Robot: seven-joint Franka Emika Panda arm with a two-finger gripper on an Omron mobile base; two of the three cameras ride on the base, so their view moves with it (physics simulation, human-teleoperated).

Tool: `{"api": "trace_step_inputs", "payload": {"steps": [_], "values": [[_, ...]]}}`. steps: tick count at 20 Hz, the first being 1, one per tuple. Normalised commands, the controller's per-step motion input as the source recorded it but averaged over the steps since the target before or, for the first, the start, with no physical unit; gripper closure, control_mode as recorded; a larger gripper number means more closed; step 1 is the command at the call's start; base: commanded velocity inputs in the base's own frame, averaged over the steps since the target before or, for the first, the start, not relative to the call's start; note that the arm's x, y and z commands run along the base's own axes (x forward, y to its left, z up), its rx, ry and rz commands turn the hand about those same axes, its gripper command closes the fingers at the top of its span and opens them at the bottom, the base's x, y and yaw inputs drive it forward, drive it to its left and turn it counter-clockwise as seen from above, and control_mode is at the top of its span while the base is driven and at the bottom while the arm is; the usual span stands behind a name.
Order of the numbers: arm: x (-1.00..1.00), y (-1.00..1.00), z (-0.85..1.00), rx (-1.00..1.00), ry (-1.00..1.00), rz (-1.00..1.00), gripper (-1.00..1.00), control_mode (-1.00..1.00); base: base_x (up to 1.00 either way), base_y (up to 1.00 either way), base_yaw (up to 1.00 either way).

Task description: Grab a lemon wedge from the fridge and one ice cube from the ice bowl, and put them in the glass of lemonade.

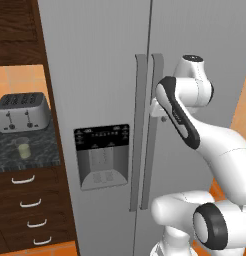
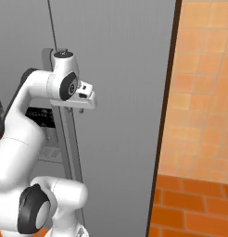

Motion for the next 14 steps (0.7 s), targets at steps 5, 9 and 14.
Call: {"api": "trace_step_inputs", "payload": {"steps": [5,9,14], "values": [[-0.39,-0.11,-0.03,0.00,0.00,-0.02,-1.00,-1.00,0.00,0.00,0.00],[-0.65,-0.16,-0.20,0.00,0.00,-0.03,-1.00,-1.00,0.00,0.00,0.00],[-0.23,0.00,-0.29,0.00,-0.03,0.00,-1.00,-1.00,0.00,0.00,0.00]]}}
